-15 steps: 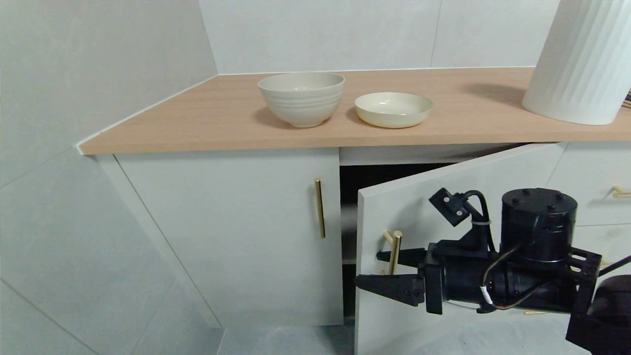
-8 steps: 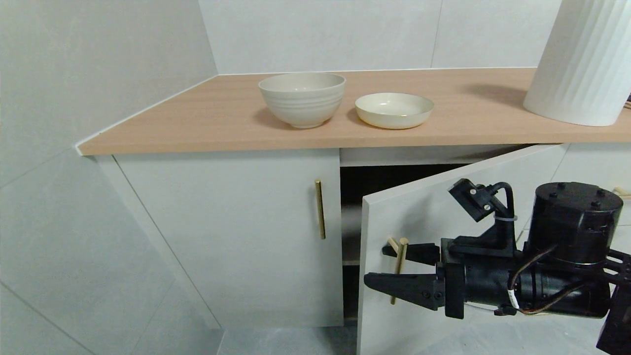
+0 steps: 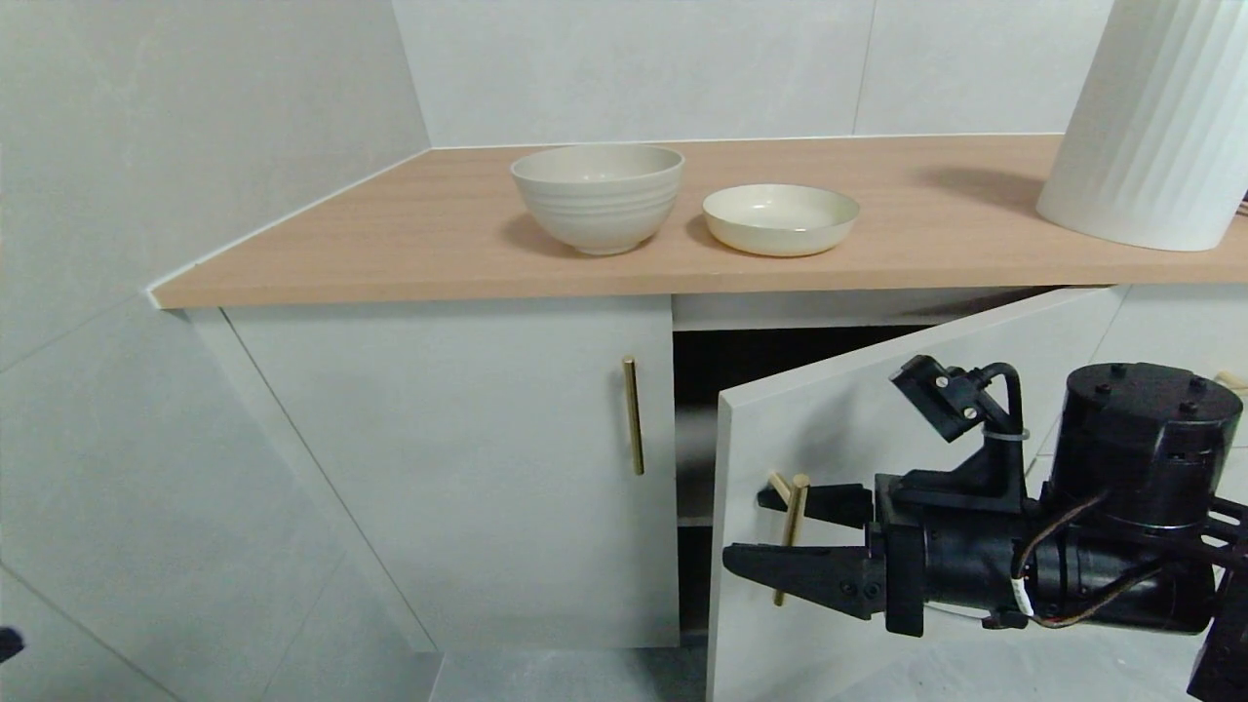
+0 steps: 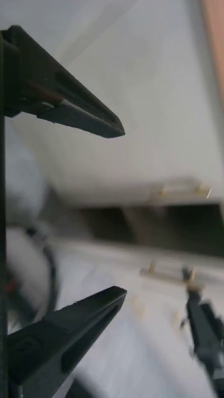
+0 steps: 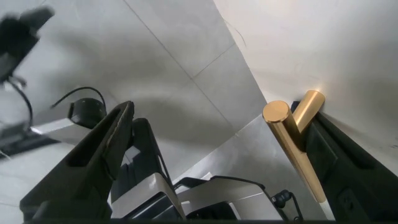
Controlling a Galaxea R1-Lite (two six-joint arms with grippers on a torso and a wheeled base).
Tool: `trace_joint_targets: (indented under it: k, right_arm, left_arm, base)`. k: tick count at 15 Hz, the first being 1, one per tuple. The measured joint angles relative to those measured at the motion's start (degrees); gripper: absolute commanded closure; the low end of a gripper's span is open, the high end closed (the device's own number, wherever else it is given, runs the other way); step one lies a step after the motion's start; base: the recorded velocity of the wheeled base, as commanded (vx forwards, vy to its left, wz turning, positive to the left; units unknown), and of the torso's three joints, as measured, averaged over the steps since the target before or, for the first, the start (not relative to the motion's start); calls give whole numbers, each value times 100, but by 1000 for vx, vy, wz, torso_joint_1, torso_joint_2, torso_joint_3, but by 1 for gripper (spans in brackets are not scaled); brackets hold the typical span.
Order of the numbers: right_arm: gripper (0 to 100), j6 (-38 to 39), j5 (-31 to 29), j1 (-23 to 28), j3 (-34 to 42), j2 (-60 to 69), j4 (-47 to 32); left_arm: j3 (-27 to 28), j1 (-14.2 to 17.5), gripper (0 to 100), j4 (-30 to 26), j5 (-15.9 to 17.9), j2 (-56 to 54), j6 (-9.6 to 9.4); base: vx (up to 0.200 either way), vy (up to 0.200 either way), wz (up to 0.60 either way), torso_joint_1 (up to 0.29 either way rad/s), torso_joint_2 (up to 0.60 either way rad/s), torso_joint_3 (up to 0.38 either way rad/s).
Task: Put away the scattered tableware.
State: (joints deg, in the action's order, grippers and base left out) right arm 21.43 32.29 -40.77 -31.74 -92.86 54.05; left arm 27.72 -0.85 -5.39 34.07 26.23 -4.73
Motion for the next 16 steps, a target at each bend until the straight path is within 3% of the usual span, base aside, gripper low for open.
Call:
trace_joint_targets:
  k: [4,7,10,11,13,14,16]
  right_arm:
    - [0,0,0,0,30,24,6]
    - [0,-1,0,0,40,61,-11]
    - [0,-17,0,0,50,90,-20]
    - [0,-20,-2,0,52,93,-20]
    - [0,-20,-2,0,52,90,-13]
    - [0,-20,-2,0,52,94,-13]
    - [0,-30,-2,0,52,113,-22]
  left_arm:
    - [444,-733,0,471,396,2255,-112]
    - [325,-1201,0,1921,547,3840,55]
    - [13,-1703,0,3544,600,5169,539]
    - [-110,-1885,0,4159,600,5538,828]
    - [-311,-2194,0,4827,488,6039,1477]
    - [-361,-2326,0,4929,402,6203,1616]
    - [-396,-2439,0,4957,347,6362,1654]
  base:
    - [0,0,0,0,0,0]
    - [0,0,0,0,0,0]
    - [0,0,0,0,0,0]
    - [0,0,0,0,0,0]
    - [0,0,0,0,0,0]
    - [0,0,0,0,0,0]
    - [0,0,0,0,0,0]
